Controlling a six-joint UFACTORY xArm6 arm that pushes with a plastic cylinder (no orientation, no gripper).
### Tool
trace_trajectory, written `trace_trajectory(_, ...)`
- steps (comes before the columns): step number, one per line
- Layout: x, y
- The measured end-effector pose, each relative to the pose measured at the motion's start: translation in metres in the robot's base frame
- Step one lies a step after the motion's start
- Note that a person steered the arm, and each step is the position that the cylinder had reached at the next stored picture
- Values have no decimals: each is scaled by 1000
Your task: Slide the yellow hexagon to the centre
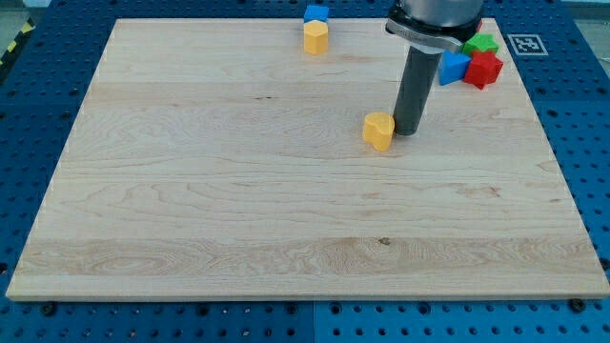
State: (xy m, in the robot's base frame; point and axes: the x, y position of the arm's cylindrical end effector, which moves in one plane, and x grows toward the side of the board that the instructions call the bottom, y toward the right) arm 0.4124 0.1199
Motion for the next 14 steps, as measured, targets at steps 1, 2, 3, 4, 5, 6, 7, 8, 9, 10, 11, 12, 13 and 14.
trace_trajectory(1,-31,0)
trace_trajectory(2,-60,-1)
trace_trajectory(3,-89,-4)
trace_trajectory(4,-122,-17)
trace_trajectory(5,-148,-21)
trace_trajectory(6,-149,-21)
trace_trajectory(7,-149,-21)
trace_trajectory(8,-159,-22)
trace_trajectory(9,-185,-42)
trace_trajectory(10,-214,-47)
trace_trajectory(11,-218,-47)
trace_trajectory(12,-219,-68)
trace_trajectory(13,-219,-96)
trace_trajectory(14,-218,-99)
